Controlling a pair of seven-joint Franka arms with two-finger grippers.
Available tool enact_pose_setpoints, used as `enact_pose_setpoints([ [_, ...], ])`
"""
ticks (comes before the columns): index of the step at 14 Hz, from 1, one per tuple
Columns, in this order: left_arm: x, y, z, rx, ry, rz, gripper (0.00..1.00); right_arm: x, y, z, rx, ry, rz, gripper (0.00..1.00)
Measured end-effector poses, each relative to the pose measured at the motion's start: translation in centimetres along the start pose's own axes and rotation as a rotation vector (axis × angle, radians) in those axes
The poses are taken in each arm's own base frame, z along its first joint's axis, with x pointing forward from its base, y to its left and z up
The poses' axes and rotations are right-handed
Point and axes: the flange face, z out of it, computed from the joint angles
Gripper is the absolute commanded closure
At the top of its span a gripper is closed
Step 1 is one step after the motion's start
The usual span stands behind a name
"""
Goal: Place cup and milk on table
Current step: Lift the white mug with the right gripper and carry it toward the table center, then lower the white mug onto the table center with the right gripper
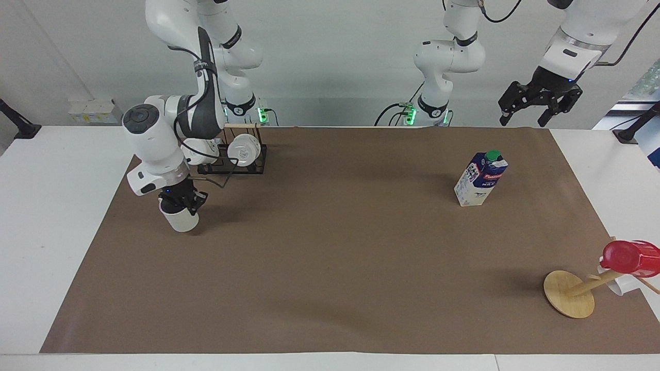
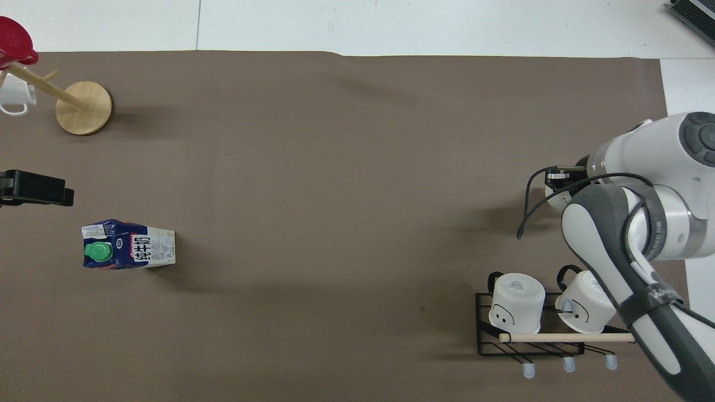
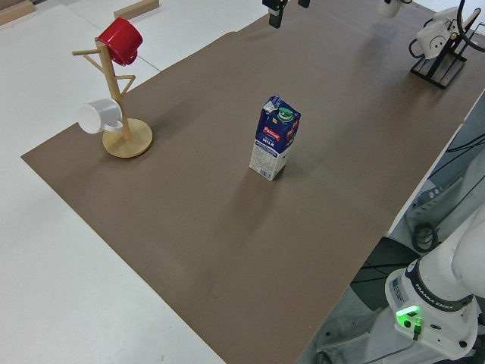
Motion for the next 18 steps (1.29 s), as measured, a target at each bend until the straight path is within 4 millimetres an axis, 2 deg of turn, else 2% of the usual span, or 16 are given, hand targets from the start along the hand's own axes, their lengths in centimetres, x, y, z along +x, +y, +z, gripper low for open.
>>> enact_pose_setpoints([
  [2,0.0,-0.1,0.0,0.0,0.0,-0.001,0.0,-0.8,-5.0,-2.0,0.0,-0.006,0.005,1.0],
  [6,0.0,-0.1,0.0,0.0,0.0,-0.001,0.0,-4.6,-17.1,-4.8,0.015,0.015,0.037,1.0],
  [8,0.0,-0.1,0.0,0.0,0.0,-0.001,0.0,-6.5,-21.8,-6.8,0.034,0.03,0.046,1.0],
  [10,0.0,-0.1,0.0,0.0,0.001,-0.001,0.0,-8.5,-25.8,-8.0,0.059,0.04,0.043,1.0],
  [13,0.0,0.0,0.0,0.0,0.002,0.001,0.0,-10.5,-30.4,-8.0,0.072,0.039,0.019,1.0],
  [16,0.0,0.1,0.0,0.0,0.002,0.001,0.0,-11.2,-33.3,-5.8,0.058,0.015,0.005,1.0],
  [18,0.0,0.1,0.0,0.0,0.002,0.001,0.0,-12.5,-35.5,-4.1,0.041,-0.005,-0.01,1.0],
])
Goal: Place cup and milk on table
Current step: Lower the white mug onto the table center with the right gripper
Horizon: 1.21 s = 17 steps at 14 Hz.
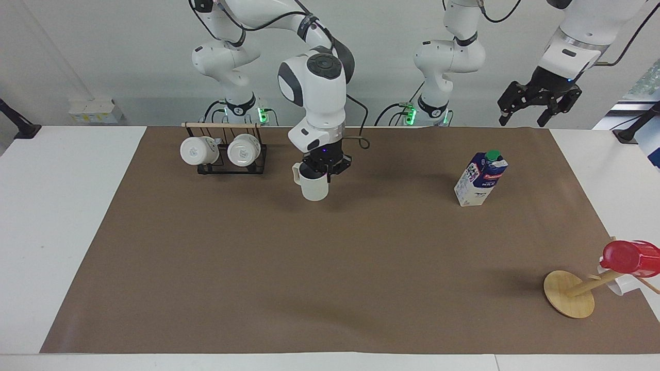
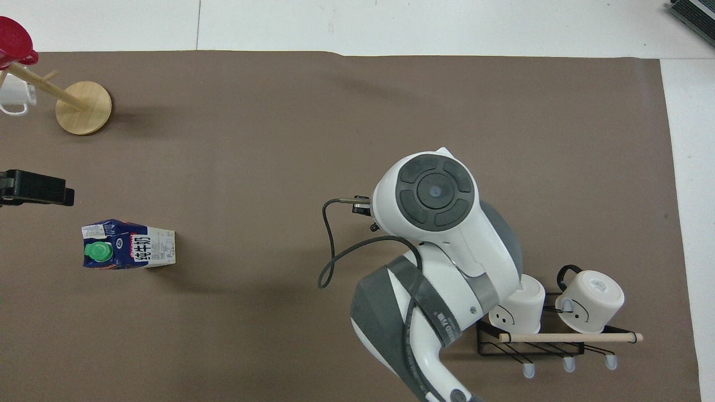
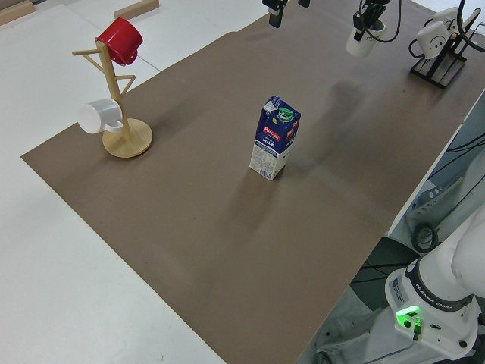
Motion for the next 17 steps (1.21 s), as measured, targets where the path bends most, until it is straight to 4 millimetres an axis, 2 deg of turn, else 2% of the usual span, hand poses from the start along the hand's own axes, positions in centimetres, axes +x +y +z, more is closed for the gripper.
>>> enact_pose_setpoints([
  [1,0.0,0.0,0.0,0.0,0.0,0.0,0.0,-0.8,-1.1,1.1,-0.01,-0.01,0.005,0.99],
  [3,0.0,0.0,0.0,0.0,0.0,0.001,0.0,-1.6,-2.7,2.8,-0.01,-0.011,0.015,0.83],
  [6,0.0,0.0,0.0,0.0,0.0,0.001,0.0,-1.6,-3.0,4.5,-0.021,-0.022,0.017,0.79],
  [8,0.0,0.0,0.0,0.0,0.0,0.001,0.0,-1.6,-3.1,5.5,-0.03,-0.031,0.016,0.65],
  [9,0.0,0.0,0.0,0.0,0.0,0.001,0.0,-1.7,-3.1,5.8,-0.034,-0.035,0.016,0.51],
  [10,0.0,0.0,0.0,0.0,0.0,0.001,0.0,-1.7,-3.1,5.9,-0.035,-0.036,0.015,0.19],
  [11,0.0,0.0,0.0,0.0,0.0,0.001,0.0,-1.7,-3.1,5.9,-0.034,-0.036,0.015,0.04],
  [12,0.0,0.0,0.0,0.0,0.0,0.001,0.0,-1.7,-3.2,5.8,-0.033,-0.034,0.015,0.0],
  [14,0.0,-0.1,0.0,0.01,0.002,0.0,0.0,-1.5,-3.2,5.0,-0.022,-0.024,0.018,0.0],
  [15,0.1,-0.2,-0.1,0.016,0.009,-0.001,0.0,-1.2,-3.0,3.8,-0.007,-0.009,0.023,0.0],
  [17,0.2,-0.2,-0.2,0.018,0.018,-0.001,0.0,-0.2,-1.5,-0.1,0.027,0.028,0.051,0.0],
])
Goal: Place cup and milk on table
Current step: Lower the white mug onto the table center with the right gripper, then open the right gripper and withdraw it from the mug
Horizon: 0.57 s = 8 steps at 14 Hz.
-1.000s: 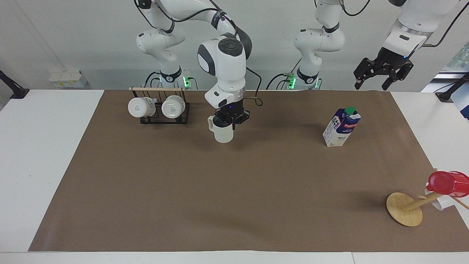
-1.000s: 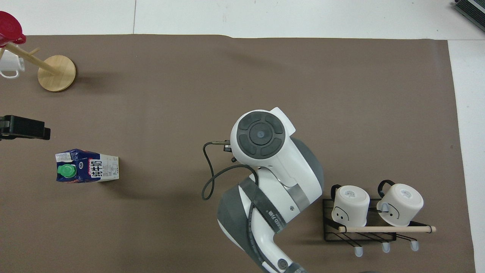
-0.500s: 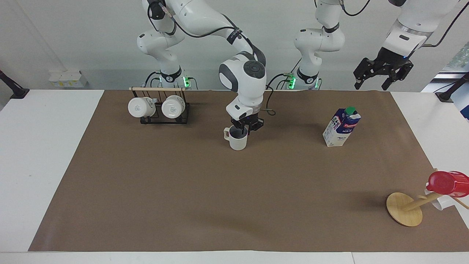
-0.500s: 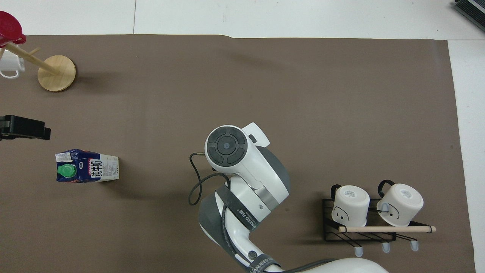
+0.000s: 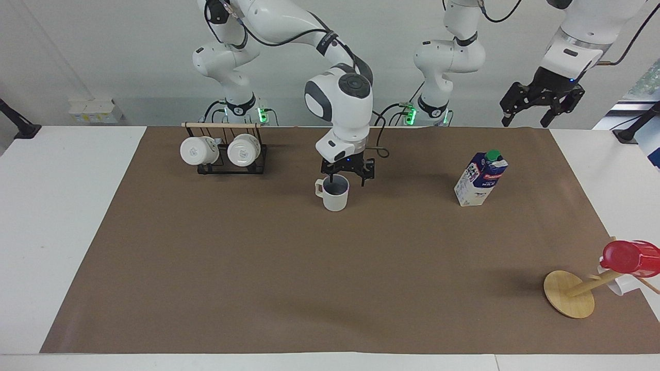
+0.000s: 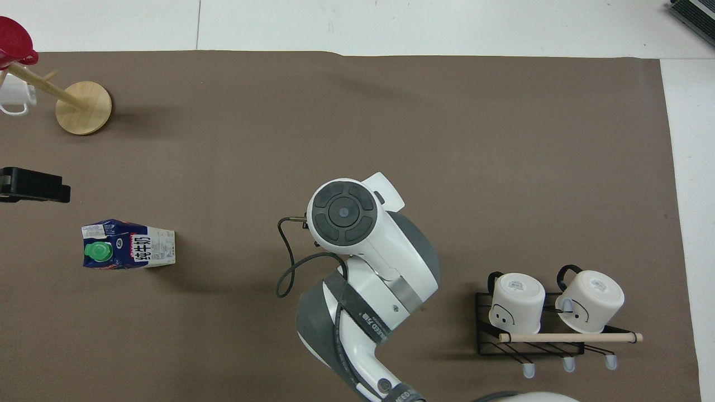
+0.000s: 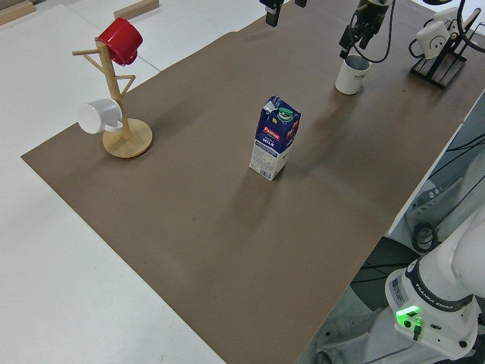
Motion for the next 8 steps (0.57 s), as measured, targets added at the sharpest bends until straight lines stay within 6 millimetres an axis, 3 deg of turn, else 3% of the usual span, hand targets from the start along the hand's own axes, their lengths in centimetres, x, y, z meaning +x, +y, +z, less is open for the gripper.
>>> enact_pose_setpoints([
  [4,0.0,-0.1,0.0,0.001,0.0,-0.002,0.0,2.9,7.0,-7.7,0.016,0.026,0.11,0.0],
  [8,0.0,-0.4,0.0,0.001,0.003,-0.008,0.0,5.8,16.9,-11.3,0.001,0.031,0.125,0.0],
])
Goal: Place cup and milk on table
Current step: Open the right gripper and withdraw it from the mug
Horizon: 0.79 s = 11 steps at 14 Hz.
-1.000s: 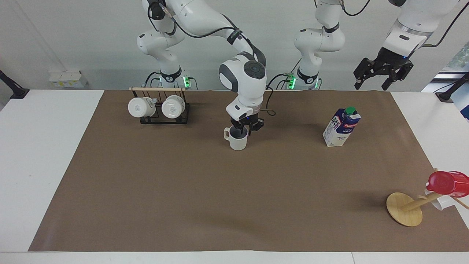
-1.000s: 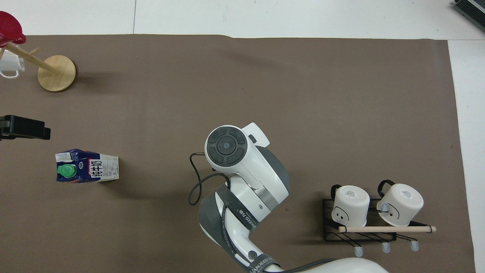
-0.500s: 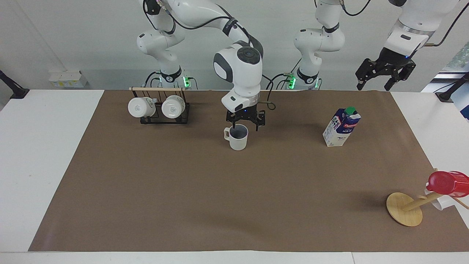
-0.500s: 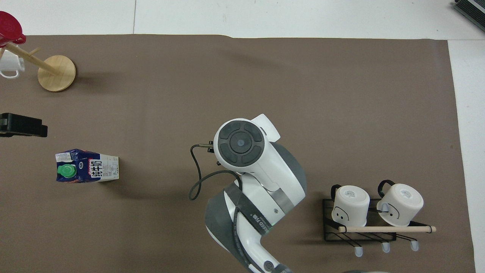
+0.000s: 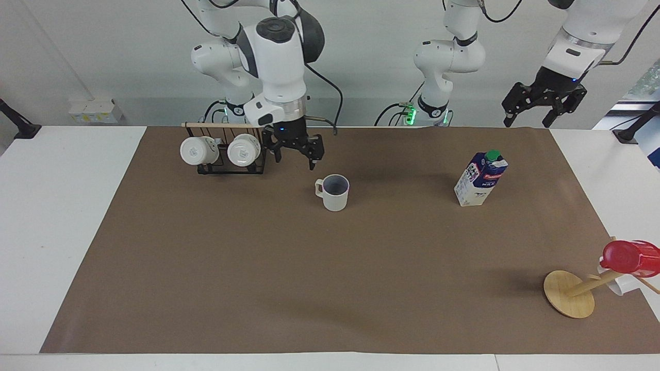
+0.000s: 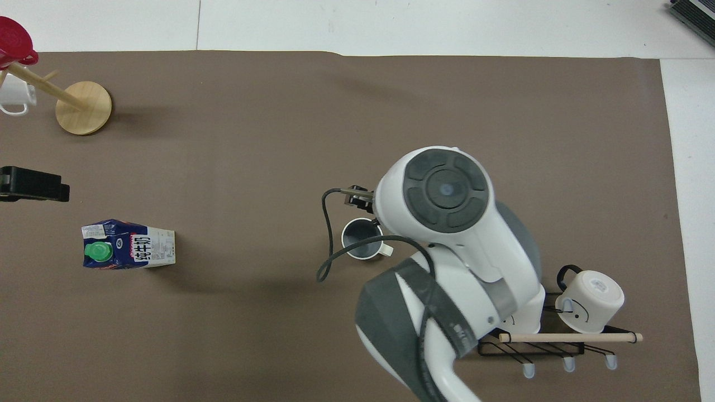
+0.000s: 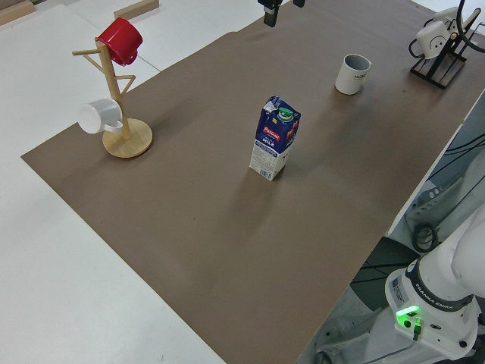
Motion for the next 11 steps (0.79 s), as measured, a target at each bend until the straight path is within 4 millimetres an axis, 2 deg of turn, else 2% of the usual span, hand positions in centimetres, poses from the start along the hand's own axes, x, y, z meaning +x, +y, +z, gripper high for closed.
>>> enact_pose_setpoints([
  [5,0.0,0.1,0.2,0.0,-0.007,0.002,0.0,5.0,13.4,-4.7,-0.02,0.009,-0.046,0.0],
  [6,-0.1,0.3,0.2,0.0,-0.009,0.005,0.0,5.7,15.6,-5.4,-0.019,0.019,-0.057,0.0],
  [8,-0.1,0.7,0.3,0.0,-0.011,0.013,0.0,6.7,18.5,-6.7,-0.018,0.043,-0.071,0.0],
  [11,-0.3,1.5,1.0,0.0,-0.028,0.028,0.0,7.5,19.9,-9.0,-0.02,0.072,-0.062,0.0],
])
